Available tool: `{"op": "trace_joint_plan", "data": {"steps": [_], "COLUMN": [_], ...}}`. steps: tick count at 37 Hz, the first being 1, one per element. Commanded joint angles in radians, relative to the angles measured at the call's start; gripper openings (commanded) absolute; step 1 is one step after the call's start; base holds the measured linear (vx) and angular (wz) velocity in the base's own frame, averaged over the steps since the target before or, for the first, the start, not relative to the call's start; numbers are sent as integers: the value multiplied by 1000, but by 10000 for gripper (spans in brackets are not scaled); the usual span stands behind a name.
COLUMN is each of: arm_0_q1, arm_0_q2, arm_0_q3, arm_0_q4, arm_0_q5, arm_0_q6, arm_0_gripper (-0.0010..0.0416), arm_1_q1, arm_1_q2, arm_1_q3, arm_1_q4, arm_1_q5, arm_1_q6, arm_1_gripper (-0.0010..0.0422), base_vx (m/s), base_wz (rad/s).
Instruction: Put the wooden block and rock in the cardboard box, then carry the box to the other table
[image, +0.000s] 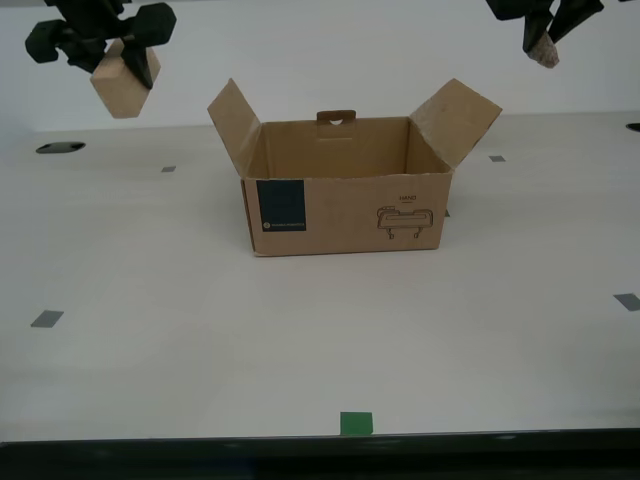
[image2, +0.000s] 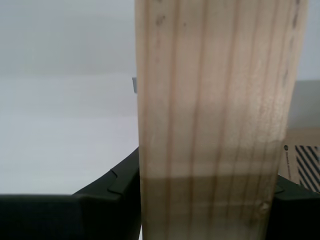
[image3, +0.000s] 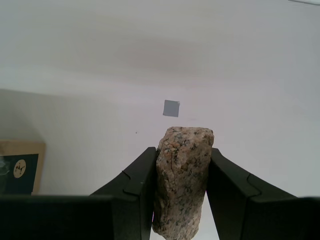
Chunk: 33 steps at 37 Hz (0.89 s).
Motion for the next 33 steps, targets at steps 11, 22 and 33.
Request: {"op": "trace_joint_plan", "data": {"steps": [11,22,33], "arm_0_q1": [6,26,61], "arm_0_q2": [-85,-150,-221], "arm_0_q3": [1,1,1], "arm_0_q4": [-23,-24,-29], "arm_0_q5": [-64,-102,-102], "arm_0_q6": [-1,23,31], "arm_0_gripper": [-1,-1,-1], "arm_1_q1": [-1,-7,-39], "arm_1_q2": [-107,-175,-212], "arm_1_q3": [1,1,2], "arm_1_q4": [-1,-1,0], "arm_1_q5": [64,90,134], "arm_1_q6": [0,-2,6], "arm_1_gripper": [-1,-1,-1], "base_vx": [0,0,0], "base_wz": [0,0,0]}}
